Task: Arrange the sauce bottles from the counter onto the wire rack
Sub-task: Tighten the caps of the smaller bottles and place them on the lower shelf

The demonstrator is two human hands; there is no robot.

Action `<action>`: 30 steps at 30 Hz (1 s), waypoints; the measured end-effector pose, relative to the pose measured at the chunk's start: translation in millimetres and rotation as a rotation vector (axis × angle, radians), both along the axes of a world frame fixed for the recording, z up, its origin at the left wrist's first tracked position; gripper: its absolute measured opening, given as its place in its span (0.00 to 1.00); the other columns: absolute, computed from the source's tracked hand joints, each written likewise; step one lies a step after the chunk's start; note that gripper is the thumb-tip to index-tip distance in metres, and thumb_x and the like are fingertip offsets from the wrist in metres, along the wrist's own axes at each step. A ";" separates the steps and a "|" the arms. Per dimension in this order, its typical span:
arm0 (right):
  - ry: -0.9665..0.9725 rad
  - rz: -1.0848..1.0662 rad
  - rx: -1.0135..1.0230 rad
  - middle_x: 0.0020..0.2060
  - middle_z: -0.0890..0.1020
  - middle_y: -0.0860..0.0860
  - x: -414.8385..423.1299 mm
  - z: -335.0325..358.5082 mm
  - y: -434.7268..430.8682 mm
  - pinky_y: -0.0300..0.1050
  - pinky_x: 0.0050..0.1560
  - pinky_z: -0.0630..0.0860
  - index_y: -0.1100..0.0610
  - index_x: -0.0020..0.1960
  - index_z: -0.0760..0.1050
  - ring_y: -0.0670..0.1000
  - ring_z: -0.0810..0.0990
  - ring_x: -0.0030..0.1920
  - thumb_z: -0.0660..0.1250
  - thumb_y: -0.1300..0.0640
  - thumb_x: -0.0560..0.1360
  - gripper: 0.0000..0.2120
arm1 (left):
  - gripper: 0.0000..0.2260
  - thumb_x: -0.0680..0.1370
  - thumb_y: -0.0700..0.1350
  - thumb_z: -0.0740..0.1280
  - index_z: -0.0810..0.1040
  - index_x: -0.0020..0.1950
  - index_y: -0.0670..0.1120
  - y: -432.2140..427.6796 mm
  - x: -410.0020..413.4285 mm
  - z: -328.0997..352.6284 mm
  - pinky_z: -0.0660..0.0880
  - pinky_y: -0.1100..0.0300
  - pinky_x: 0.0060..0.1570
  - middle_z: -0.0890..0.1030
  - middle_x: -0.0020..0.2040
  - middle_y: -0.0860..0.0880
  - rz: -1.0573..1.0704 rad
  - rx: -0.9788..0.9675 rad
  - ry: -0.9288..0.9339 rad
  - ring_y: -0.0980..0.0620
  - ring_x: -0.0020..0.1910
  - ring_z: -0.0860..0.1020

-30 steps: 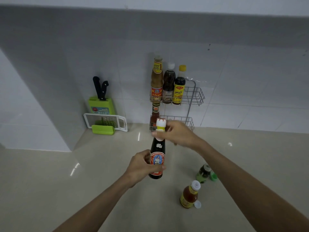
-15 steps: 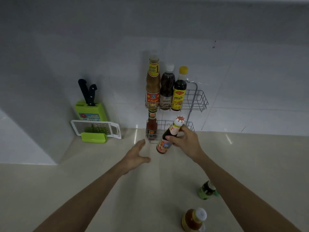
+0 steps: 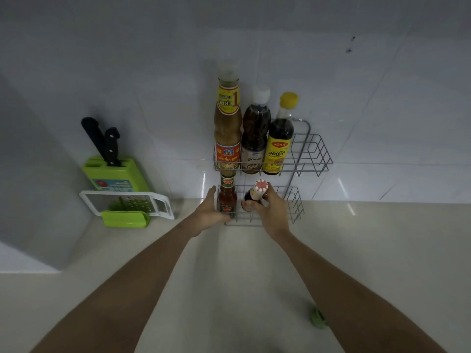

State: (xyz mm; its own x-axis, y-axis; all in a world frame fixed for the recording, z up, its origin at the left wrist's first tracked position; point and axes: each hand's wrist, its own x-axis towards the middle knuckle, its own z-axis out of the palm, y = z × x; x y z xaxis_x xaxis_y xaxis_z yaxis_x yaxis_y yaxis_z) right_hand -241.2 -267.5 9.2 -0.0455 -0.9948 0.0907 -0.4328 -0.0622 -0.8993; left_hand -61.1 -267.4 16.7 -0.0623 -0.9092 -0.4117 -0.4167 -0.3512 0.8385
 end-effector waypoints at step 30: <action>0.216 0.187 0.276 0.57 0.79 0.56 8.1 -8.5 -38.2 0.43 0.46 0.69 0.56 0.64 0.66 0.55 0.77 0.52 0.68 0.59 0.73 0.21 | 0.41 0.71 0.29 0.70 0.53 0.77 0.47 7.3 -12.2 -1.6 0.68 0.65 0.52 0.68 0.61 0.52 0.005 -0.098 0.097 0.55 0.61 0.67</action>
